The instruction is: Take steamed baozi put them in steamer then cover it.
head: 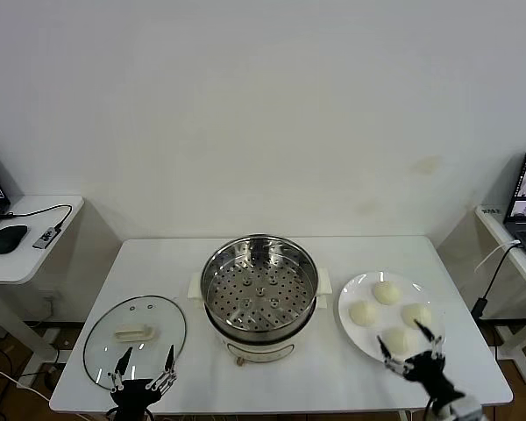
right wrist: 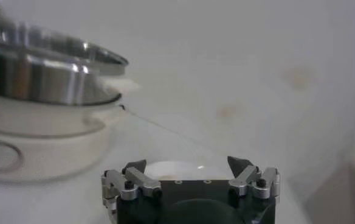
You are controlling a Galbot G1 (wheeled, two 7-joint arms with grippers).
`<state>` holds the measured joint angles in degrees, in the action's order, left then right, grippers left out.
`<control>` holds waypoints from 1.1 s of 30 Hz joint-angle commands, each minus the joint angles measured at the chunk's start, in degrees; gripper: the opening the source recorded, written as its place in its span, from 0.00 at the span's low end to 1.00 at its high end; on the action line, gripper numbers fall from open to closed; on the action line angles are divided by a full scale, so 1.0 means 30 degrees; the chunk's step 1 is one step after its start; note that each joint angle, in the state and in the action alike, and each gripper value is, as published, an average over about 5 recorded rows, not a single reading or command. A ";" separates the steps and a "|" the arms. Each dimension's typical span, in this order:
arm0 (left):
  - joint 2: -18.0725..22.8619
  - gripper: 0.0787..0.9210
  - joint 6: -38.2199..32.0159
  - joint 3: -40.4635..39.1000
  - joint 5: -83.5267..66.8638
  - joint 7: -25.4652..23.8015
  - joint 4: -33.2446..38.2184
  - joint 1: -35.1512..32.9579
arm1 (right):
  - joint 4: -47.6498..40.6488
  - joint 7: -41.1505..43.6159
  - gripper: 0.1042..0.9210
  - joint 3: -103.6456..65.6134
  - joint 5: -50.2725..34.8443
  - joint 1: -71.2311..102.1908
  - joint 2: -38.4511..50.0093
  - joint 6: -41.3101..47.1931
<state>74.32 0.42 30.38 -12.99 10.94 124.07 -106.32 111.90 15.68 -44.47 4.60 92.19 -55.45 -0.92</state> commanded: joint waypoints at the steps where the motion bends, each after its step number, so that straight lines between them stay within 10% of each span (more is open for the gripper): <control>1: -0.0275 0.88 0.0717 0.0235 0.0282 -0.0067 -0.0211 0.0647 | -0.2559 0.4820 0.88 -0.0565 0.4969 -0.4980 0.5827 0.1396; 14: -0.0214 0.88 0.0696 0.0482 0.0508 0.0125 -0.0919 0.1271 | -0.7320 1.0960 0.88 0.9935 0.4638 -1.5701 1.1204 0.2649; 33: -0.0066 0.88 0.0913 0.1065 0.0929 0.0752 -0.1015 0.1688 | -1.5149 1.5885 0.88 2.7082 0.2395 -2.9849 0.6799 0.1546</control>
<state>74.14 2.95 32.96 -10.68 12.70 121.09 -101.48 76.93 56.42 17.86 12.46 18.89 -31.22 4.24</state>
